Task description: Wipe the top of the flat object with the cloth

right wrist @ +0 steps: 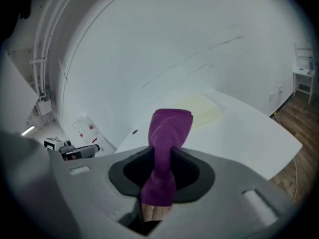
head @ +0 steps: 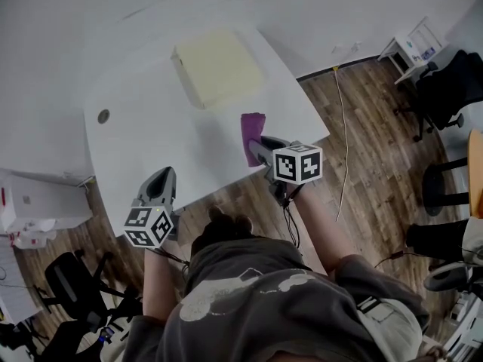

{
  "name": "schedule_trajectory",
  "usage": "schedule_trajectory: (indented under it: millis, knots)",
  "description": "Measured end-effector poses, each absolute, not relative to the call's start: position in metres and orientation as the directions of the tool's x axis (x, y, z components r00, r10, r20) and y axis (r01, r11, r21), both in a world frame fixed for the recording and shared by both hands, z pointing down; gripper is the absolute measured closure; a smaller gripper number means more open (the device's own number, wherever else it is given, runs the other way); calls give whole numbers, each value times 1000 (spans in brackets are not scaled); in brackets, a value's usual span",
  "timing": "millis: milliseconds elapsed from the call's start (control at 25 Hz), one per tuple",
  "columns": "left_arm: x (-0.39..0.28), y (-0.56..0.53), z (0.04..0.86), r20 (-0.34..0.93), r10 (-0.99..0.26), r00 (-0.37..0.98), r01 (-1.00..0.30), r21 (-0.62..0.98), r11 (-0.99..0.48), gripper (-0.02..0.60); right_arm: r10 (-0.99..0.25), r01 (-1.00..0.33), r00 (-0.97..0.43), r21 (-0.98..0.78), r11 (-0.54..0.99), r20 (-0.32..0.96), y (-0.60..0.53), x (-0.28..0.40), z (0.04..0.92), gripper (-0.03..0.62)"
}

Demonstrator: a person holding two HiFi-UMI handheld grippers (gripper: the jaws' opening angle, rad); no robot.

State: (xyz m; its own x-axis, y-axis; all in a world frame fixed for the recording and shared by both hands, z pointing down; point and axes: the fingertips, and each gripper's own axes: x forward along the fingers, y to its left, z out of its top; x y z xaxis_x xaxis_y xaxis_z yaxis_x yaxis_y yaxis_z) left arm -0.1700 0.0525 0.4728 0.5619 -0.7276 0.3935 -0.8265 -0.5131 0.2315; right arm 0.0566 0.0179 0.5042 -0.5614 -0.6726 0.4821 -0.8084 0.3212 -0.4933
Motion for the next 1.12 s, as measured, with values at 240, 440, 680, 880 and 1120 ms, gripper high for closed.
schedule_trajectory:
  millis: [240, 440, 680, 880, 1120]
  knots:
    - [-167, 18, 483, 395, -707, 587, -809, 249, -533, 580, -674, -828, -531, -484, 282, 514, 5, 65, 513, 497]
    - [-153, -12, 492, 388, -673, 630, -776, 285, -562, 580, -688, -851, -488, -470, 237, 537, -12, 81, 512, 497]
    - [-150, -50, 491, 366, -652, 664, -747, 299, -594, 580, -707, -872, -451, -437, 220, 544, -50, 82, 501, 497]
    - [-155, -91, 492, 339, -636, 693, -721, 314, -618, 580, -721, -892, -419, -399, 213, 552, -92, 71, 492, 497]
    - [-157, -125, 502, 322, -608, 726, -688, 349, -636, 580, -704, -915, -387, -343, 213, 595, -117, 62, 494, 497]
